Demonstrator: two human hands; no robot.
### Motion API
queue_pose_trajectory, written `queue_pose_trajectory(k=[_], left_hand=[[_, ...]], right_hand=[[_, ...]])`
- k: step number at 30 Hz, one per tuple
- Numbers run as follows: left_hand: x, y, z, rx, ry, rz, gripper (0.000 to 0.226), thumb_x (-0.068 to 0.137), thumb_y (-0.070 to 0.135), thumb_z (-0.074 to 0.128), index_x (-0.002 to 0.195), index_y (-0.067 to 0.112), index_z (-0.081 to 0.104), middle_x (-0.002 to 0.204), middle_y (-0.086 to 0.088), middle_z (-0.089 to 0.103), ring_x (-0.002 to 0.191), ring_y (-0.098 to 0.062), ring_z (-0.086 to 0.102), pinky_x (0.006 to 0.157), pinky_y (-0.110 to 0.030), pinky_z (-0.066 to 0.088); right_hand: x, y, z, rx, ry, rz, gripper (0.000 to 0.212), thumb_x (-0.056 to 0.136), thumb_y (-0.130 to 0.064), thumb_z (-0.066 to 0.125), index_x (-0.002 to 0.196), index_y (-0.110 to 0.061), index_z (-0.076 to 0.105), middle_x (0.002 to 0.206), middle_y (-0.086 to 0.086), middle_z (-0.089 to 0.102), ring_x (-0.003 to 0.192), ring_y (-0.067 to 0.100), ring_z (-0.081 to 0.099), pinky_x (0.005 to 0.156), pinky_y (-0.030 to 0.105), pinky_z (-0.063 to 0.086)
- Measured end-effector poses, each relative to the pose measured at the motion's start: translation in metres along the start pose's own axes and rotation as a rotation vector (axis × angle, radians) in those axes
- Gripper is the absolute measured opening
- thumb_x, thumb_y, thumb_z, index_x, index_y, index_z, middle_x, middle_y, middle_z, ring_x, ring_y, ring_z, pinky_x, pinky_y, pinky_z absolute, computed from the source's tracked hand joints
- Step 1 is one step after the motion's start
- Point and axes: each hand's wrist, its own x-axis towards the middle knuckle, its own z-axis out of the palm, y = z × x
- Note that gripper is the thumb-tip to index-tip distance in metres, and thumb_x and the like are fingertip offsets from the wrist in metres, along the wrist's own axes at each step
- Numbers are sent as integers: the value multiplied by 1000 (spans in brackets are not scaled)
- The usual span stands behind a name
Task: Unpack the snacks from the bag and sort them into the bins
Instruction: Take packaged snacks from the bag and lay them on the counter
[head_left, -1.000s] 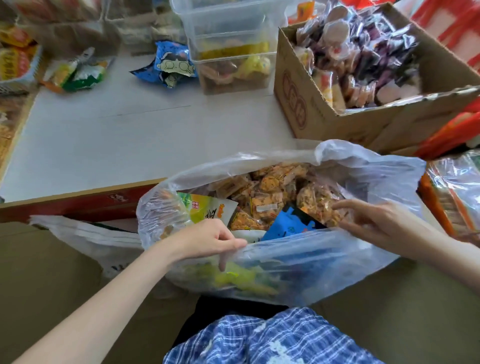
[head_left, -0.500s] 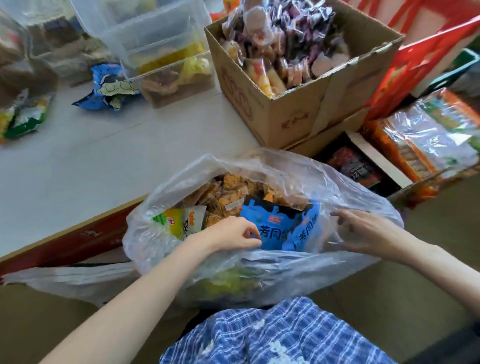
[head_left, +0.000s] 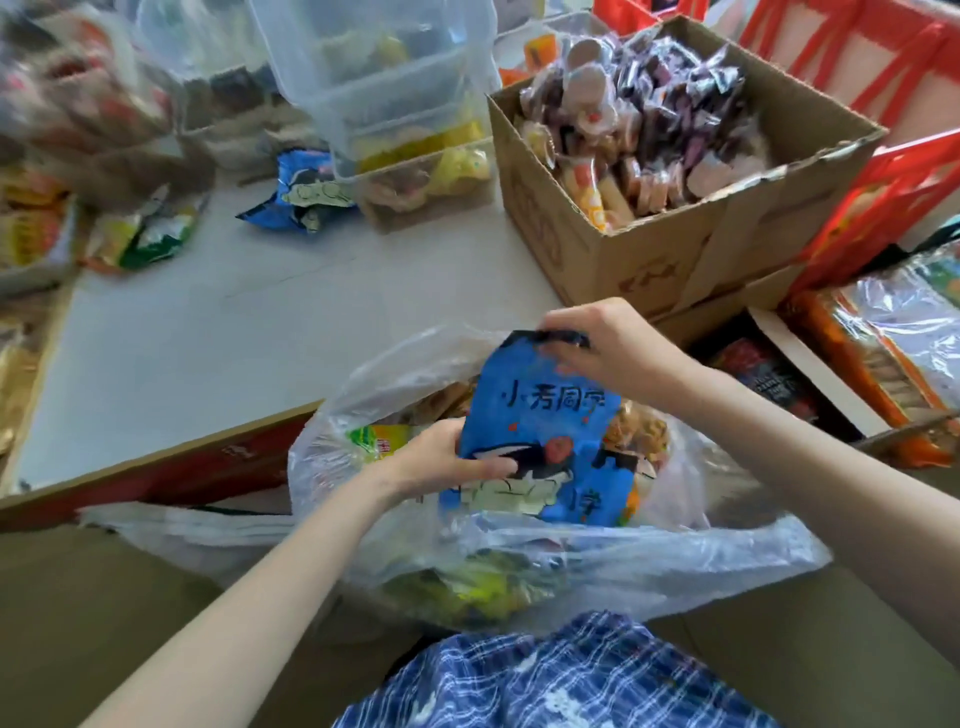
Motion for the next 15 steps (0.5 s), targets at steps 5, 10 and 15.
queue_pose_trajectory(k=[5, 10, 15], left_hand=[[-6, 8, -25, -296, 332, 36, 16, 94, 15, 54, 92, 28, 61, 88, 13, 65, 72, 11, 62, 63, -7, 47], [-7, -5, -65, -502, 676, -44, 17, 97, 17, 49, 105, 10, 62, 102, -9, 65, 93, -21, 62, 89, -38, 49], [1, -15, -108, -917, 789, -91, 21, 99, 15, 45, 115, 8, 56, 98, -10, 66, 87, -22, 62, 83, -35, 52]], right_hand=[[50, -20, -8, 82, 290, 5, 17, 85, -8, 58, 97, -1, 68, 90, 13, 68, 85, 31, 63, 74, 31, 45], [78, -16, 6, 165, 290, 251, 61, 79, -18, 73, 132, -8, 45, 126, 12, 46, 115, 26, 46, 99, 29, 34], [109, -39, 66, 671, -186, 443, 73, 80, -21, 72, 140, -21, 31, 124, 4, 56, 96, 18, 64, 76, 34, 57]])
